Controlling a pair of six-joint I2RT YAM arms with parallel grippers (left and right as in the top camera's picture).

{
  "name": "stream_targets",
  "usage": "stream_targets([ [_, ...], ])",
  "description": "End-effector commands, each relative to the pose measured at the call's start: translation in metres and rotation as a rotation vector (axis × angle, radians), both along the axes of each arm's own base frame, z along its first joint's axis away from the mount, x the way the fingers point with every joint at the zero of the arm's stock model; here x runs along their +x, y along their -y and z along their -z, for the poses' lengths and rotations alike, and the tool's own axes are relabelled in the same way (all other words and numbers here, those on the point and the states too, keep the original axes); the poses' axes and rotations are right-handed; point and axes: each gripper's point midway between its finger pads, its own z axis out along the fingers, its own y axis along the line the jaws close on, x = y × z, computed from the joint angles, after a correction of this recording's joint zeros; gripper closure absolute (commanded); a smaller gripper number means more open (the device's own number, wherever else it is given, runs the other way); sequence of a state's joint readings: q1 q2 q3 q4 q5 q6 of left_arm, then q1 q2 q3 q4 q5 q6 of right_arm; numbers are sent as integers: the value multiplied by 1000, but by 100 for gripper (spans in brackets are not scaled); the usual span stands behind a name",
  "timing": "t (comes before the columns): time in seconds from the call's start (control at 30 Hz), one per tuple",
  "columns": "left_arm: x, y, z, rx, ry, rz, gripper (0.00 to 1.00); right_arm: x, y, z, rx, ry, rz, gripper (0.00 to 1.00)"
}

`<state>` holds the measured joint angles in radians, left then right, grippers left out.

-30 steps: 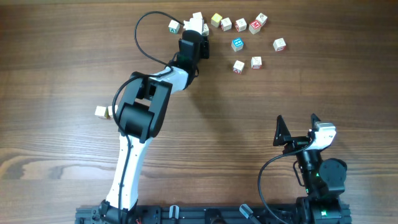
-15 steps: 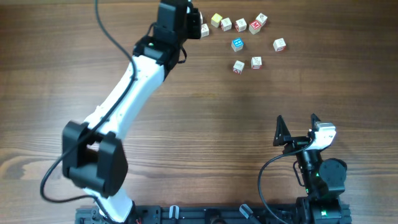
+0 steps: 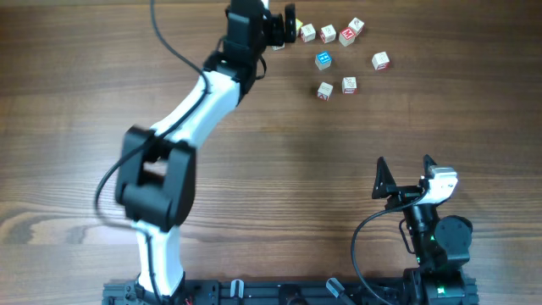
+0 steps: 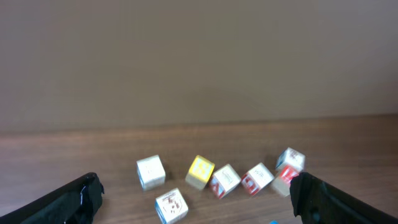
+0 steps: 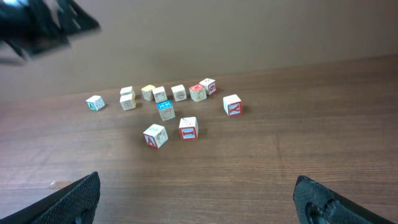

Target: Form a horizontal line

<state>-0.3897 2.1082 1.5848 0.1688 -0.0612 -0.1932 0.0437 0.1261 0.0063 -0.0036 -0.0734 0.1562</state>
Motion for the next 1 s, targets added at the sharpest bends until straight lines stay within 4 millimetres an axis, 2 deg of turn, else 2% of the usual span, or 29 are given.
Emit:
stream_targets([
  [0.0, 18, 7, 86, -64, -62, -23, 0, 0, 4, -2, 0, 6, 19, 0],
  [0.1, 25, 11, 123, -93, -46, -32, 0, 0, 4, -2, 0, 6, 19, 0],
  [0.33, 26, 10, 180, -88, -53, -43, 0, 0, 4, -2, 0, 6, 20, 0],
  [0.47, 26, 10, 194, -93, -39, -45, 0, 0, 4, -2, 0, 6, 20, 1],
  [0.57, 25, 5, 205, -77, -46, -68, 9, 0, 4, -2, 0, 6, 20, 0],
  [0.67, 26, 3, 205, -73, -43, -77, 28, 0, 4, -2, 0, 6, 19, 0],
  [0.8, 29, 2, 196, -82, -14, -87, 43, 0, 4, -2, 0, 6, 20, 0],
  [0.9, 32, -6, 183, -66, -7, -134, 51, 0, 4, -2, 0, 6, 20, 0],
  [0.97, 33, -9, 165, -52, -14, -150, 60, 0, 4, -2, 0, 6, 20, 0],
])
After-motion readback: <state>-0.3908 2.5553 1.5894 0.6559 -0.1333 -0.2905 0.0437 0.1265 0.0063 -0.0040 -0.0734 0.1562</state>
